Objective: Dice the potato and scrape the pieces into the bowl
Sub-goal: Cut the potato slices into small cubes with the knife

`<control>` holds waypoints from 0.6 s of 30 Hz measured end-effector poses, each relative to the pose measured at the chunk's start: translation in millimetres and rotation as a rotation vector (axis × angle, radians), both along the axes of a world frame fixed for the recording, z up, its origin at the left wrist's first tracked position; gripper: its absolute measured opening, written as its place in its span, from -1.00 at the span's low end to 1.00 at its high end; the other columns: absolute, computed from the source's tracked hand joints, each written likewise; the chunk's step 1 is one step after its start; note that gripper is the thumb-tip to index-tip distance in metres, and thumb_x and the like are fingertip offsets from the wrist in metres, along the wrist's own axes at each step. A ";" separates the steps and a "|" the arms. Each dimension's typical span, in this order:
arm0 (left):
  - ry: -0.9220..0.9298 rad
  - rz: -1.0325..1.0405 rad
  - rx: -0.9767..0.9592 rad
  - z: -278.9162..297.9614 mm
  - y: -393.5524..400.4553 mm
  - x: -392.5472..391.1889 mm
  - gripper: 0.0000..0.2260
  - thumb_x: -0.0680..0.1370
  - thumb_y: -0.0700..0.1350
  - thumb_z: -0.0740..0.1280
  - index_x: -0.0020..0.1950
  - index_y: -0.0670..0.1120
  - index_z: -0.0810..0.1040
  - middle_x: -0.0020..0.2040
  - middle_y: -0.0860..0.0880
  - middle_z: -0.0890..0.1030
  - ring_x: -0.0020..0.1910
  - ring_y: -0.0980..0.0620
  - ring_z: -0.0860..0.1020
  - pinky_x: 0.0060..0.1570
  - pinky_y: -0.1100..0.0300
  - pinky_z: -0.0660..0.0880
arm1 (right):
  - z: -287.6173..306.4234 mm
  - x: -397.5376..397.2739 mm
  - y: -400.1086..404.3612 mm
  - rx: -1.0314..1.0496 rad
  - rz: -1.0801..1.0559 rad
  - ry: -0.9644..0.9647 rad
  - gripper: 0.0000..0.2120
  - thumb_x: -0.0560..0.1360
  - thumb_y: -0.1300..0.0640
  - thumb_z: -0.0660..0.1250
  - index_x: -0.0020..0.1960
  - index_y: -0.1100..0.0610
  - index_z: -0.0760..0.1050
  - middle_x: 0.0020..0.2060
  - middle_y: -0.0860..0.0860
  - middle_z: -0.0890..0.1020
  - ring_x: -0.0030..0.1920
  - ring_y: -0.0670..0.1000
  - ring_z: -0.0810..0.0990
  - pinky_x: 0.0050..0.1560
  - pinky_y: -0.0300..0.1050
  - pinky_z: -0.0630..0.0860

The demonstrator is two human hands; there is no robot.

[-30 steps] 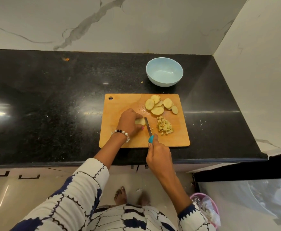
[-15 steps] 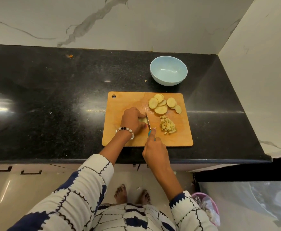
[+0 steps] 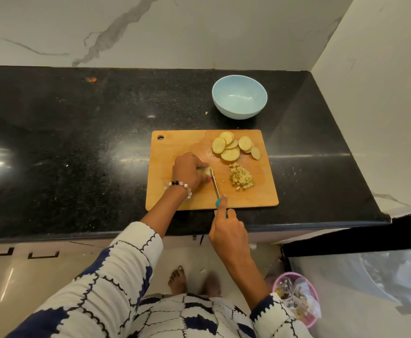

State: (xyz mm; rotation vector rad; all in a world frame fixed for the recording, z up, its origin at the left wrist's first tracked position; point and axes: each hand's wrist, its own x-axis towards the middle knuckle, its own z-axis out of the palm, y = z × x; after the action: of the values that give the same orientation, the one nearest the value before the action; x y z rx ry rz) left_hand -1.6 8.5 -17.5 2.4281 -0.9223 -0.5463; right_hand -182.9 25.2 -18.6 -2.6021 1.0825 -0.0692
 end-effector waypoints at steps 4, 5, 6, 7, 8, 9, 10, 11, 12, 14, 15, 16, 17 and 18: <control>-0.002 -0.002 0.011 0.9 1.0 -0.4 -0.55 0.29 0.02 0.54 0.16 -0.01 0.61 0.08 0.00 0.56 0.03 0.02 0.51 -0.02 0.23 0.40 | -0.3 -10.7 -1.3 0.057 -0.075 -0.082 -0.45 0.61 0.18 0.12 0.52 0.28 0.00 -0.08 0.19 0.52 -0.34 0.05 0.41 -0.35 -0.09 0.28; -0.003 -0.002 0.015 1.7 1.3 -0.6 -0.55 0.29 0.01 0.54 0.16 0.00 0.61 0.09 0.00 0.56 0.05 0.01 0.51 0.01 0.21 0.41 | 0.4 -12.1 -1.9 0.084 -0.093 -0.102 -0.46 0.63 0.15 0.04 0.53 0.26 -0.06 -0.03 0.19 0.50 -0.29 0.03 0.38 -0.30 -0.10 0.27; -0.005 -0.006 0.019 1.9 1.7 -0.9 -0.54 0.29 0.01 0.54 0.17 0.01 0.60 0.09 -0.01 0.56 0.06 0.00 0.51 0.03 0.19 0.42 | 3.0 -11.0 -2.6 0.103 -0.113 -0.133 -0.47 0.64 0.13 0.01 0.53 0.25 -0.08 -0.01 0.20 0.50 -0.27 0.01 0.36 -0.28 -0.10 0.26; -0.009 -0.012 0.018 1.7 2.2 -0.9 -0.53 0.29 0.01 0.54 0.17 0.01 0.60 0.09 -0.01 0.56 0.06 -0.01 0.51 0.04 0.18 0.42 | 2.8 -8.0 -2.7 0.107 -0.112 -0.159 -0.47 0.64 0.13 0.02 0.53 0.25 -0.06 0.00 0.21 0.51 -0.27 0.02 0.36 -0.28 -0.10 0.27; -0.011 -0.018 0.018 1.5 3.0 -0.9 -0.52 0.29 0.00 0.54 0.19 0.01 0.59 0.09 -0.02 0.56 0.06 -0.01 0.51 0.05 0.18 0.43 | 3.5 -3.6 -3.1 0.103 -0.096 -0.179 -0.48 0.63 0.14 0.04 0.53 0.26 -0.03 0.01 0.22 0.52 -0.28 0.03 0.39 -0.29 -0.09 0.27; -0.014 -0.024 0.018 1.7 3.9 -0.9 -0.51 0.29 0.00 0.54 0.20 0.01 0.58 0.08 -0.03 0.57 0.06 -0.01 0.51 0.04 0.17 0.43 | 3.3 1.7 -4.0 0.094 -0.073 -0.181 -0.48 0.63 0.14 0.05 0.53 0.26 -0.01 0.03 0.23 0.52 -0.27 0.06 0.43 -0.29 -0.08 0.28; -0.019 -0.033 0.019 2.0 5.0 -0.9 -0.50 0.30 0.00 0.54 0.22 0.01 0.57 0.08 -0.04 0.57 0.06 -0.02 0.51 0.04 0.17 0.43 | 2.6 6.5 -5.1 0.089 -0.048 -0.165 -0.48 0.63 0.13 0.04 0.53 0.25 -0.02 0.05 0.22 0.52 -0.23 0.10 0.49 -0.28 -0.08 0.29; -0.023 -0.040 0.020 2.0 5.9 -0.9 -0.50 0.30 0.00 0.53 0.23 0.01 0.56 0.07 -0.05 0.56 0.06 -0.02 0.51 0.03 0.17 0.43 | 1.7 10.4 -6.2 0.092 -0.029 -0.137 -0.48 0.64 0.11 0.01 0.53 0.23 -0.04 0.07 0.20 0.52 -0.16 0.13 0.52 -0.26 -0.08 0.29; -0.025 -0.043 0.018 1.8 6.8 -1.0 -0.49 0.31 0.00 0.53 0.24 0.01 0.55 0.07 -0.05 0.56 0.05 -0.03 0.52 0.03 0.16 0.44 | 0.5 13.1 -7.7 0.102 -0.016 -0.103 -0.48 0.64 0.09 -0.01 0.54 0.21 -0.06 0.09 0.19 0.51 -0.11 0.15 0.53 -0.24 -0.09 0.29; -0.017 -0.027 0.008 1.4 8.0 -1.9 -0.50 0.31 -0.01 0.53 0.24 -0.01 0.56 0.08 -0.05 0.55 0.03 -0.04 0.52 0.04 0.14 0.46 | -0.1 13.1 -11.4 0.108 -0.023 -0.068 -0.48 0.65 0.08 -0.03 0.54 0.20 -0.07 0.11 0.17 0.51 -0.08 0.14 0.54 -0.23 -0.08 0.30; -0.015 -0.016 0.001 0.8 8.3 -2.1 -0.51 0.32 -0.02 0.53 0.23 -0.02 0.56 0.09 -0.05 0.55 0.03 -0.04 0.52 0.05 0.13 0.47 | -0.6 10.4 -12.3 0.103 -0.039 -0.060 -0.48 0.64 0.09 -0.02 0.54 0.20 -0.07 0.11 0.18 0.50 -0.09 0.14 0.53 -0.23 -0.08 0.31; -0.018 -0.010 -0.003 0.2 8.6 -2.3 -0.51 0.32 -0.02 0.53 0.23 -0.02 0.56 0.09 -0.05 0.55 0.03 -0.04 0.52 0.06 0.12 0.47 | -0.8 6.7 -12.9 0.102 -0.060 -0.052 -0.47 0.64 0.10 -0.01 0.54 0.21 -0.08 0.12 0.18 0.50 -0.10 0.14 0.53 -0.23 -0.07 0.32; -0.023 -0.009 -0.004 -0.3 8.8 -2.6 -0.52 0.33 -0.01 0.53 0.23 -0.02 0.56 0.08 -0.05 0.55 0.03 -0.04 0.52 0.06 0.11 0.47 | -1.3 2.1 -13.0 0.106 -0.084 -0.044 -0.47 0.64 0.11 -0.01 0.54 0.22 -0.09 0.12 0.19 0.49 -0.10 0.13 0.53 -0.22 -0.06 0.35; -0.026 -0.011 -0.004 -0.5 8.9 -2.9 -0.52 0.33 -0.01 0.52 0.23 -0.01 0.56 0.08 -0.05 0.54 0.03 -0.04 0.52 0.05 0.11 0.47 | -0.5 -2.1 -13.0 0.108 -0.109 -0.048 -0.47 0.63 0.12 -0.01 0.54 0.23 -0.09 0.12 0.19 0.49 -0.09 0.13 0.53 -0.20 -0.05 0.38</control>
State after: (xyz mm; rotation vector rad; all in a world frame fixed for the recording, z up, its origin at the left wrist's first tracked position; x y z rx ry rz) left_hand -4.5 17.4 -18.0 2.4330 -0.9462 -0.5177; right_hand -185.0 12.3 -19.1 -2.4327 1.1774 -0.0949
